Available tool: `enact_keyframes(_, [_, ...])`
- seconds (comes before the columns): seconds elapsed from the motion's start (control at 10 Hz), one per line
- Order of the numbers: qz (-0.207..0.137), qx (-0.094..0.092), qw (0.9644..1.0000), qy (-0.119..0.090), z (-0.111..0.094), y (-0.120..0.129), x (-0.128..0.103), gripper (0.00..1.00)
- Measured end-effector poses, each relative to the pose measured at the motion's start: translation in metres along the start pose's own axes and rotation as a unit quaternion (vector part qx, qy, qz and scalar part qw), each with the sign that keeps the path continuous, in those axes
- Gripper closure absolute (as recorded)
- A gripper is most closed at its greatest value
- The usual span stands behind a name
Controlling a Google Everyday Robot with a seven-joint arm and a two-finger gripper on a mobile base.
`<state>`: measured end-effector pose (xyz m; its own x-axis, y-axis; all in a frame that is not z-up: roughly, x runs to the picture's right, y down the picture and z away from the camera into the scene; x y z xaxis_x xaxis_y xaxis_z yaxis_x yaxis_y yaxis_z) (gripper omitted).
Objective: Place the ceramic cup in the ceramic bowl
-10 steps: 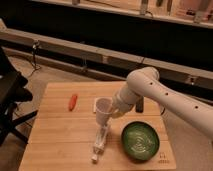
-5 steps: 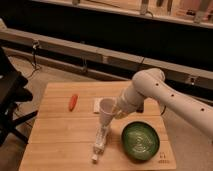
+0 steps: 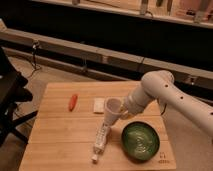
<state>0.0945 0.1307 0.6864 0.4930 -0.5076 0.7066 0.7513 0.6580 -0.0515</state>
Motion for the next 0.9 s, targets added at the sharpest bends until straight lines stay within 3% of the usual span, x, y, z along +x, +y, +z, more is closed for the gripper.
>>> enact_keyframes(0.9, [0.049, 0.015, 0.9987, -0.006, -0.016, 0.040, 0.011, 1.00])
